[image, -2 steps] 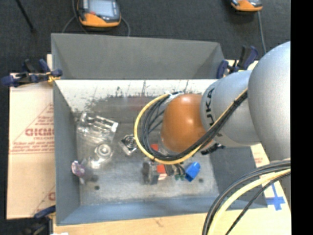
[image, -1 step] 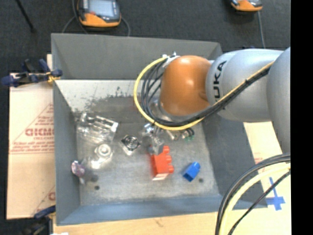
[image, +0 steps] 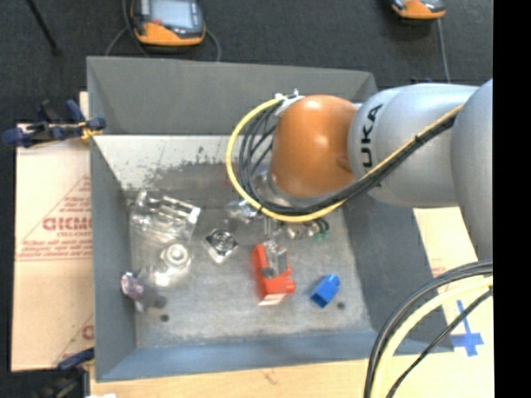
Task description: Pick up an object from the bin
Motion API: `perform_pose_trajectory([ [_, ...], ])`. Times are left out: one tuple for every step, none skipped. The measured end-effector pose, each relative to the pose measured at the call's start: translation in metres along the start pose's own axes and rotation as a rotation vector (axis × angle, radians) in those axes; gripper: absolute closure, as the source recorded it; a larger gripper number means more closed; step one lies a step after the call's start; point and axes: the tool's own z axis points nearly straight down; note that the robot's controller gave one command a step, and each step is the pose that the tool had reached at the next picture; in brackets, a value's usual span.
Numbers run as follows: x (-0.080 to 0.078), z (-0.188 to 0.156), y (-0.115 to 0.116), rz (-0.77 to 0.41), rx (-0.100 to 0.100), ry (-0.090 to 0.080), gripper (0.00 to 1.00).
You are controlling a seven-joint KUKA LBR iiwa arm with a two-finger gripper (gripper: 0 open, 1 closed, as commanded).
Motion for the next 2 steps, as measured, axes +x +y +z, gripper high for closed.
perform_pose_trajectory([
  [-0.041,0.037,-0.006,0.002,0.0,0.002,0.0],
  [-0.036,0.035,-0.024,-0.191,0.003,-0.005,0.0],
])
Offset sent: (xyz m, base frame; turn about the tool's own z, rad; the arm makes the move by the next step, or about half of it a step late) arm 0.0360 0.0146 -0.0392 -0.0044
